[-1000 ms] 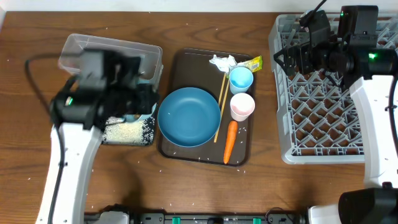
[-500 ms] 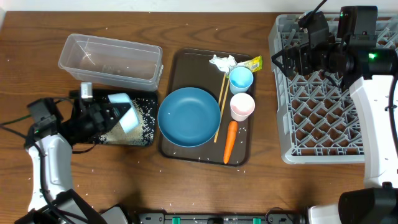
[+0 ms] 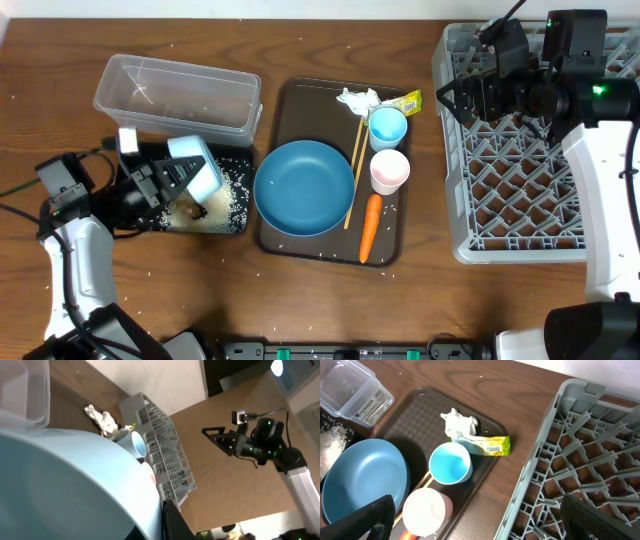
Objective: Sort waste into correct bins and load items into the dishwasher rack
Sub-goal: 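Tip the small blue bowl over the black tray to empty scraps, then return the small blue bowl to the serving tray with left gripper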
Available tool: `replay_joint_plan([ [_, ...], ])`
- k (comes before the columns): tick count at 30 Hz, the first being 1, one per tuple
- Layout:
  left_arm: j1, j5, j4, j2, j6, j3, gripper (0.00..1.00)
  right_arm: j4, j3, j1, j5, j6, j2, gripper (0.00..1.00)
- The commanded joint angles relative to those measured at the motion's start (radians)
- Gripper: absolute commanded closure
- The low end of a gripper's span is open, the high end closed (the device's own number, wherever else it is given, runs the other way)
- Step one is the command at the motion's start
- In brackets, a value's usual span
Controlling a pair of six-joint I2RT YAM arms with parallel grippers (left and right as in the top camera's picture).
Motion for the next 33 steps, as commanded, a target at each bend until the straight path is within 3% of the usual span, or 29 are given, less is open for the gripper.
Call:
replay_joint_plan([
  [1,-0.023,0.026,0.113,0.003,-0.138,0.017,0.94,0.007,0.005,-0.003,-0.012,0.006,0.007,0.01],
  [3,-0.060,0.021,0.242,0.001,-0.256,0.037,0.94,0.008,0.005,-0.003,-0.012,0.006,0.007,0.01],
  [8,-0.253,-0.093,0.747,-0.012,-0.619,0.094,0.94,0.007,0.005,-0.004,-0.012,0.022,0.007,0.01],
  [11,-0.402,-0.237,0.962,-0.003,-0.680,0.118,0.94,0.007,0.005,-0.003,-0.012,0.022,0.007,0.01],
  [14,-0.523,-0.447,0.903,0.018,-0.567,0.121,0.94,0.007,0.005,-0.003,-0.012,0.022,0.007,0.01],
  [19,-0.731,-0.967,0.515,0.106,-0.272,0.188,0.94,0.008,0.005,-0.004,-0.012,0.022,0.007,0.01],
  [25,-0.884,-1.145,0.237,0.251,-0.093,0.427,0.94,0.008,0.005,-0.004,-0.011,0.022,0.007,0.01],
  [33,-0.996,-1.444,0.199,0.367,0.081,0.557,0.94,0.023,0.005,-0.003,-0.011,0.021,0.007,0.01],
])
